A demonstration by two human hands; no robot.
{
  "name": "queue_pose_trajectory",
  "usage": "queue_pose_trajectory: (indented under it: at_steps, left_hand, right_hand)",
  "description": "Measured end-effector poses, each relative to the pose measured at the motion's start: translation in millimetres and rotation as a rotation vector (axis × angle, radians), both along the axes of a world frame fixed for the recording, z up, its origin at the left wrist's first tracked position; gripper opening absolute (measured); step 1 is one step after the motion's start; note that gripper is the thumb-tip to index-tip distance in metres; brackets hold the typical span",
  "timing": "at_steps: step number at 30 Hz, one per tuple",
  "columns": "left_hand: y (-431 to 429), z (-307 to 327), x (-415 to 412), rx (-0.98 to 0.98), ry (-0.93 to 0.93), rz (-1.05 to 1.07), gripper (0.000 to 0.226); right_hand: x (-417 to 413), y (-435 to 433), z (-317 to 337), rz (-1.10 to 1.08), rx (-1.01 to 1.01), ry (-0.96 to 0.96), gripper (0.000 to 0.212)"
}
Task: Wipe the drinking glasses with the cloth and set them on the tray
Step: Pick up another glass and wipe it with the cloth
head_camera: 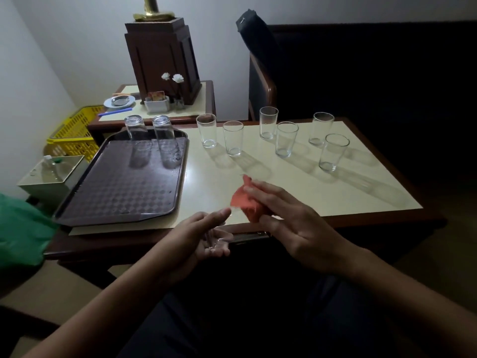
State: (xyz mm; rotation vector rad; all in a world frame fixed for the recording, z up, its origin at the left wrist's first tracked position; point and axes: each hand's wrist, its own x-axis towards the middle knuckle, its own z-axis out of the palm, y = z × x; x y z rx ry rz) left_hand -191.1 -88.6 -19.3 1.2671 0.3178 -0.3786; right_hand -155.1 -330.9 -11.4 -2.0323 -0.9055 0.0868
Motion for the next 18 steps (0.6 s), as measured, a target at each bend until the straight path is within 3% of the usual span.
queue_pose_trajectory:
  at_steps: [2,4,6,11,13,18]
  left_hand:
    - [4,3,-2,-0.031,-0.023,-0.07,0.046]
    - [4,7,-4,-0.033,-0.106,-0.12,0.038]
    - [5,10,-7,0.051,-0.23,-0.139,0.045]
    - [8,9,-8,0.313,-0.582,-0.091,0.052]
    - [9,6,-5,0.435,-0.647,-0.033,0.053]
    - [34,-3,4,0.752,-0.713,0.076,0.055]
  right_hand:
    - [2,1,-1,0.026,0.045,0.098,0.047]
    - [3,2,5,0.053,0.277,0.463,0.037]
    - [6,4,6,0.004,0.485,0.818,0.036]
    - [16,2,-7,-0.204,0.555,1.222,0.038]
    - [14,6,-13,-0.244,0.614,1.287,0.035]
    - [17,11,-17,-0.176,0.682,1.177,0.04]
